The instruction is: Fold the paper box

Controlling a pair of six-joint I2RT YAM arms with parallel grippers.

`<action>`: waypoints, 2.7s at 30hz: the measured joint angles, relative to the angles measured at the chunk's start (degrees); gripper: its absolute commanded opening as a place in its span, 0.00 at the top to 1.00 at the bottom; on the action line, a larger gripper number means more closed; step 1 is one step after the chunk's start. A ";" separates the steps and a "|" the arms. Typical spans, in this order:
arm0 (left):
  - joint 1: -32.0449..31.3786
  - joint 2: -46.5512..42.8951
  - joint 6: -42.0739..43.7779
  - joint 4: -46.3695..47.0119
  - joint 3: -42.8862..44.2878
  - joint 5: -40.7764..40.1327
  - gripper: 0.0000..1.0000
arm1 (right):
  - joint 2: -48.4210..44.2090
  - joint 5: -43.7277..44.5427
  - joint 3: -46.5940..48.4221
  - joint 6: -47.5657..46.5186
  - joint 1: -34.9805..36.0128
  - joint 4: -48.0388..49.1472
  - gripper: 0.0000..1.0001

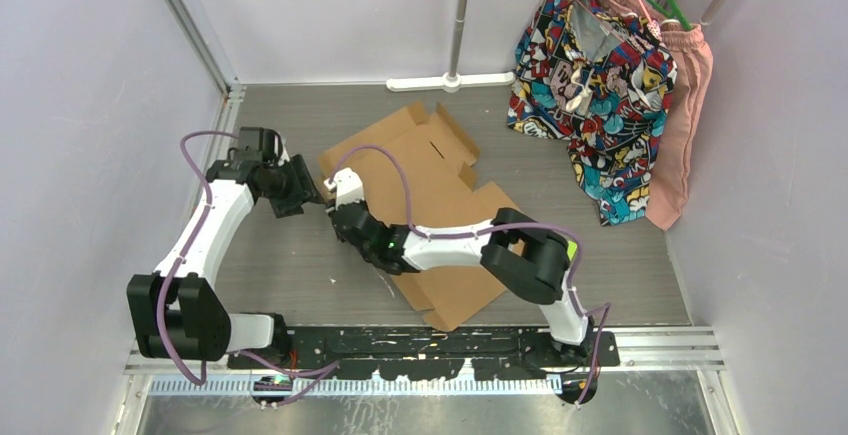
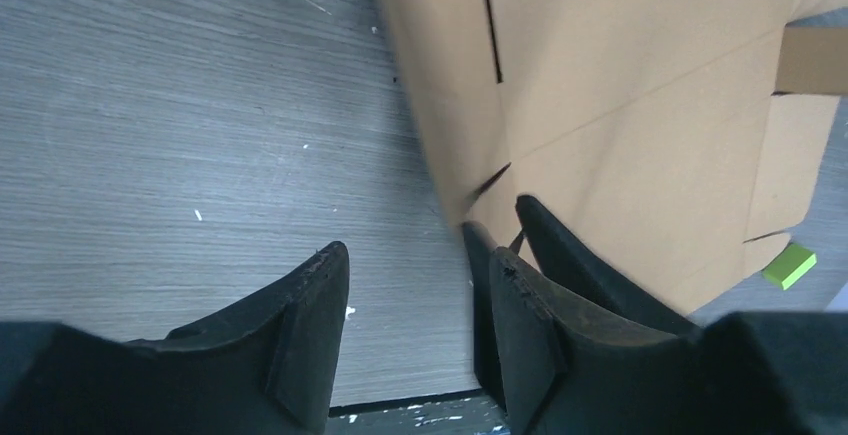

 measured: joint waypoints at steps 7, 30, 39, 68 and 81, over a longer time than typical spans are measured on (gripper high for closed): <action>-0.02 1.60 -2.67 3.04 -0.52 0.15 0.45 | 1.36 -8.92 3.91 6.47 -5.07 -3.63 0.18; -7.10 20.48 -8.72 5.86 3.52 -8.76 0.54 | 10.34 -62.66 51.17 -0.46 -44.35 -47.65 0.20; -8.02 25.57 -8.15 5.86 5.86 -11.61 1.00 | 16.20 -68.72 53.13 -2.56 -47.06 -54.40 0.20; -26.29 5.16 18.84 32.26 -5.44 -50.34 1.00 | -5.03 -66.51 38.21 -37.70 -47.82 -58.29 0.09; -26.36 4.31 27.61 45.05 -5.77 -39.23 1.00 | -8.20 -57.11 31.54 -43.60 -40.83 -55.67 0.20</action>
